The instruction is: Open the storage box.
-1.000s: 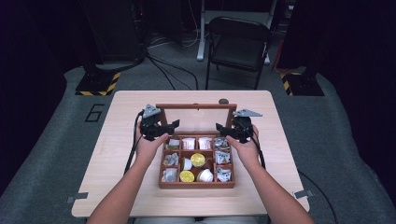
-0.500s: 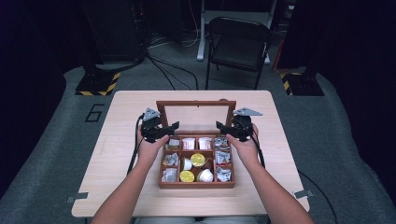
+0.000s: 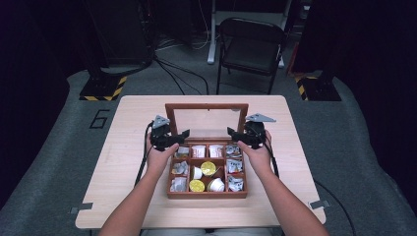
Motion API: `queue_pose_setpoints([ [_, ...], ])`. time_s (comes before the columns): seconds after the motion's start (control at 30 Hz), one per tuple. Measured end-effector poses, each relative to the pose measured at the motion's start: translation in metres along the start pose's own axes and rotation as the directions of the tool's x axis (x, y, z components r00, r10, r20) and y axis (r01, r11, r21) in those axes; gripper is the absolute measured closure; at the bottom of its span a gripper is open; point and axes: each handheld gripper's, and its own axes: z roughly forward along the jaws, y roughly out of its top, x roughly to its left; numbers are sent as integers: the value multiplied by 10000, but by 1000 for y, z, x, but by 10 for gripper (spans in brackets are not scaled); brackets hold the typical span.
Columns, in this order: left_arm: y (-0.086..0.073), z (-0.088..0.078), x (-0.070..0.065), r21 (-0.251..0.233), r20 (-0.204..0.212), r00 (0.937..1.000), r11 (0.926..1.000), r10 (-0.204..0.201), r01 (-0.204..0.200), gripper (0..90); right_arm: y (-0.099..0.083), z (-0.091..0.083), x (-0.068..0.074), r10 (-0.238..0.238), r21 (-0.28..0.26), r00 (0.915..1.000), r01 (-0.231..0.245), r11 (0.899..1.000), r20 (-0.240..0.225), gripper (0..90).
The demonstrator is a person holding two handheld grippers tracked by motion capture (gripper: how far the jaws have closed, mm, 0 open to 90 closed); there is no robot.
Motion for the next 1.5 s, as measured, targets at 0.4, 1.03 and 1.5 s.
queue_pose_setpoints([
  [0.4, -2, 2, 0, 93, -73, 10000, 9999, 44, -44, 300, -18, 13, -4, 155, 383, 9999, -154, 9991, -13, 325],
  [1.03, -16, 11, 9, 327, 85, 9990, 9985, -442, 439, 312, -19, 15, -5, 32, 403, 9999, -39, 9992, 163, 344],
  [1.5, -14, 18, 8, 427, -342, 9986, 9982, -403, 417, 336, -23, 24, -7, 235, 685, 9989, -262, 9973, 395, 368],
])
